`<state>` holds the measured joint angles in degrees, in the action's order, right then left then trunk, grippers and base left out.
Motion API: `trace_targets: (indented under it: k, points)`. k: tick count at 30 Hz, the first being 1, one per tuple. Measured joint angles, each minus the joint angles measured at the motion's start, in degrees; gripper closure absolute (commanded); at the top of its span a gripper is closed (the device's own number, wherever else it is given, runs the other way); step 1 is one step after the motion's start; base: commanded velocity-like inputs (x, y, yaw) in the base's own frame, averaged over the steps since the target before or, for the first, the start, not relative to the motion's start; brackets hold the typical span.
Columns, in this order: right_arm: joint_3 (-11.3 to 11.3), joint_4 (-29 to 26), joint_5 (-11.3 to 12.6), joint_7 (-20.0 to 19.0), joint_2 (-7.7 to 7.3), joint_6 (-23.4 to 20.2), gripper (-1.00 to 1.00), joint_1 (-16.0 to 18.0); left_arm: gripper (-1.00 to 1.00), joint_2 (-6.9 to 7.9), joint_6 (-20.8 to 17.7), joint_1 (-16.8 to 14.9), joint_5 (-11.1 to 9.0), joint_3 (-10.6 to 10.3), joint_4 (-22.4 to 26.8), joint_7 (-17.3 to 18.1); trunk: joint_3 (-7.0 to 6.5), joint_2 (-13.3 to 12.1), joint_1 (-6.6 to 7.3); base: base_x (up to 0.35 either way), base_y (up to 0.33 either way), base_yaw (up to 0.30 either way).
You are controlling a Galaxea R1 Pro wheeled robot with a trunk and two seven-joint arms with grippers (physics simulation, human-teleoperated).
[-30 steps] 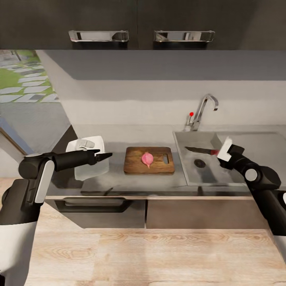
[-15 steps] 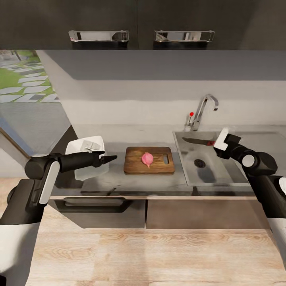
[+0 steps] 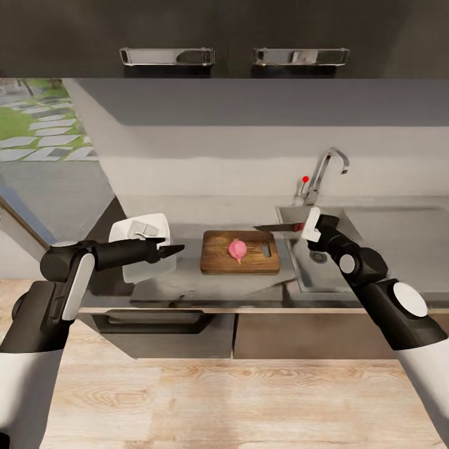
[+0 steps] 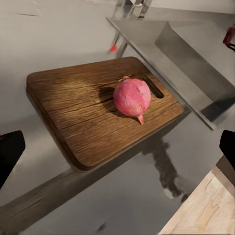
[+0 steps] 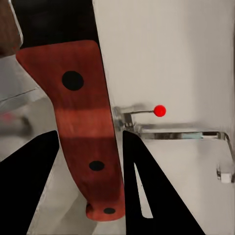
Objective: In the kitchen, take the Vidalia onion out of the sink, dice it on the chopping board with the paring knife, put the diced onion into the bowl on the countertop, then place both the paring knife and the chopping board into the sink.
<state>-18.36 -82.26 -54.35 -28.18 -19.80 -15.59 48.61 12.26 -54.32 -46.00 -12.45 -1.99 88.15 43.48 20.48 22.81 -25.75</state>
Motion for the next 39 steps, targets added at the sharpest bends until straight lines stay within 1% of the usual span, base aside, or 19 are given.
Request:
trace_targets:
  k: [1,3,5,7,12,13,14,15,16,17,18,20,24,28,30,32,35,38,39]
  points:
    - [-0.08,0.04,0.02,0.41,0.90,-0.89,1.00,0.00,-1.00,0.00,0.00,0.00,0.01,0.00,0.00,0.00,0.00,0.00,0.00,0.000,0.280,0.000]
    - [-0.18,0.07,0.04,0.78,1.74,-1.81,1.00,0.00,-1.00,0.01,0.00,0.00,0.00,0.00,0.00,-0.01,0.00,0.00,0.00,0.000,0.235,0.000]
    - [-0.20,0.08,0.05,0.95,2.18,-2.33,1.00,0.00,-1.00,0.01,0.00,0.00,-0.02,0.00,0.00,-0.02,0.00,0.00,0.00,0.000,0.114,0.000]
    - [-0.21,0.10,0.05,1.08,2.53,-2.75,1.00,0.01,-1.00,0.01,-0.05,0.00,-0.03,0.00,-0.01,-0.02,0.00,0.00,0.00,0.000,0.037,0.000]
    - [-0.19,0.29,0.05,1.13,2.68,-3.25,1.00,0.01,-1.00,-0.01,-0.12,0.01,-0.07,-0.48,0.58,0.09,0.00,0.00,0.00,0.000,0.013,0.000]
    - [-0.19,0.32,0.04,1.13,2.69,-3.27,1.00,0.01,-1.00,-0.02,-0.12,0.01,-0.06,-0.88,0.81,0.10,0.00,0.00,0.00,0.000,0.003,0.000]
    - [-0.17,0.45,0.01,1.14,2.71,-3.33,1.00,0.01,-1.00,-0.03,-0.14,0.01,-0.13,-2.77,1.41,0.11,0.00,0.00,0.00,0.000,0.002,0.000]
    - [-0.15,0.69,0.03,1.14,2.71,-3.35,1.00,0.01,-1.00,-0.01,-0.12,0.01,-0.09,-4.17,1.68,0.13,0.00,0.00,0.00,0.000,0.001,0.000]
    - [-0.15,0.88,0.04,1.16,2.71,-3.36,1.00,0.01,-1.00,-0.01,-0.11,0.01,-0.06,-4.88,1.80,0.12,0.00,0.00,0.00,0.000,0.000,0.000]
    - [-0.14,1.56,0.05,1.19,2.74,-3.36,1.00,0.01,-1.00,0.00,-0.11,0.01,-0.10,-6.61,2.07,0.13,0.00,0.00,0.00,0.000,0.000,0.000]
    - [-0.14,1.94,0.03,1.20,2.76,-3.33,1.00,0.01,-1.00,0.00,-0.05,0.01,-0.06,-7.45,2.17,0.14,0.00,0.00,0.00,0.000,0.000,0.000]
    - [-0.15,2.28,0.05,1.22,2.75,-3.31,1.00,0.01,-1.00,0.01,0.07,0.01,-0.03,-8.25,2.27,0.20,0.00,0.00,0.00,0.000,0.000,0.000]
    - [-0.13,2.64,0.06,1.18,2.72,-3.24,1.00,0.01,-1.00,-0.05,0.33,0.01,-0.03,-8.81,2.33,0.30,0.00,0.00,0.00,0.000,0.000,0.000]
    - [-0.13,2.79,0.05,1.18,2.74,-3.20,1.00,0.01,-1.00,-0.04,0.43,0.01,-0.06,-8.36,2.41,0.35,0.00,0.00,0.00,0.000,0.000,0.000]
    - [-0.13,2.84,0.06,1.17,2.75,-3.20,1.00,0.01,-1.00,0.02,0.44,0.01,-0.08,-6.29,2.45,0.39,0.00,0.00,0.00,0.000,0.000,0.000]
    - [-0.13,2.86,0.04,1.19,2.76,-3.24,1.00,0.01,-1.00,0.02,0.47,0.01,-0.12,-5.00,2.50,0.49,0.00,0.00,0.00,0.000,0.000,0.000]
    - [-0.13,2.89,0.06,1.22,2.79,-3.28,1.00,0.01,-1.00,0.02,0.56,-0.05,-0.15,-4.10,2.53,1.17,0.00,0.00,0.00,0.000,0.000,0.000]
    - [-0.13,2.90,0.06,1.20,2.85,-3.29,1.00,0.01,-1.00,0.10,0.92,-0.07,-0.15,-3.34,2.54,2.70,0.00,0.00,0.00,0.000,0.000,0.000]
    - [-0.13,2.90,0.06,1.18,2.86,-3.29,1.00,0.01,-1.00,0.05,1.22,-0.07,-0.15,-2.95,2.51,3.74,0.00,0.00,0.00,0.000,0.000,0.000]
